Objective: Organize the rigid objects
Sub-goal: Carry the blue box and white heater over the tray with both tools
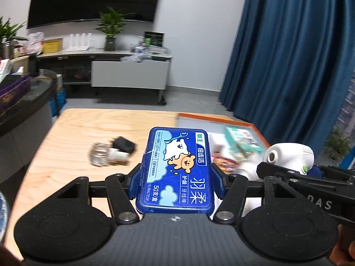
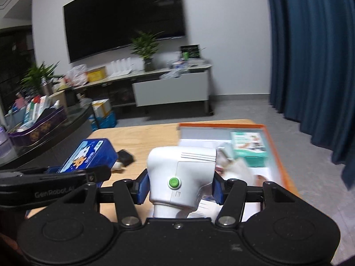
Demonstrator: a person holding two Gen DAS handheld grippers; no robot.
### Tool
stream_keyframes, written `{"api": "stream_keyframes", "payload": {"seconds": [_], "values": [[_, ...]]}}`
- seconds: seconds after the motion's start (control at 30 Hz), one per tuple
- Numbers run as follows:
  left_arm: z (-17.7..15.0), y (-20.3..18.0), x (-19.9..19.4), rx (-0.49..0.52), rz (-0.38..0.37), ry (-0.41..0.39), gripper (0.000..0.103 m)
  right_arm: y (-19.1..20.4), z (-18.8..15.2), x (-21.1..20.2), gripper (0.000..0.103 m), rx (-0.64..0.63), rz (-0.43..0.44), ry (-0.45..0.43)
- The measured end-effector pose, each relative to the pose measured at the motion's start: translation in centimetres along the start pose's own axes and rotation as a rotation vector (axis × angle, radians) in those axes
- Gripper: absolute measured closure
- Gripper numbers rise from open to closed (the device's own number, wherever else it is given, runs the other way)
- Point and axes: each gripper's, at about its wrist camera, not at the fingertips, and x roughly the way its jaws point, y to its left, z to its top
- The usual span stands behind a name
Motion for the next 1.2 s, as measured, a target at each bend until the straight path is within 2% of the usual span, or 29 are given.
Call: {"api": "stream_keyframes", "payload": {"seconds": [0.2,0.43,1.2], "values": [[-0.7,-2.6,0.9,0.063,-0.053,-0.001,0.041,-2.8,-0.9,-2.1,0.036,0.035,-0.052,-0.031],[-1.0,-4.0,1.7,0.104,-0.061,-0.005,0.041,-4.5,-1.3,-2.8,0.036,0.071,-0.076,-0.041],[-1.7,-5.5,1.7,0.108,-0.070,0.005,0.040,-4.7,-1.2,-2.9,0.036,0.096,-0.095,-0.051]]}}
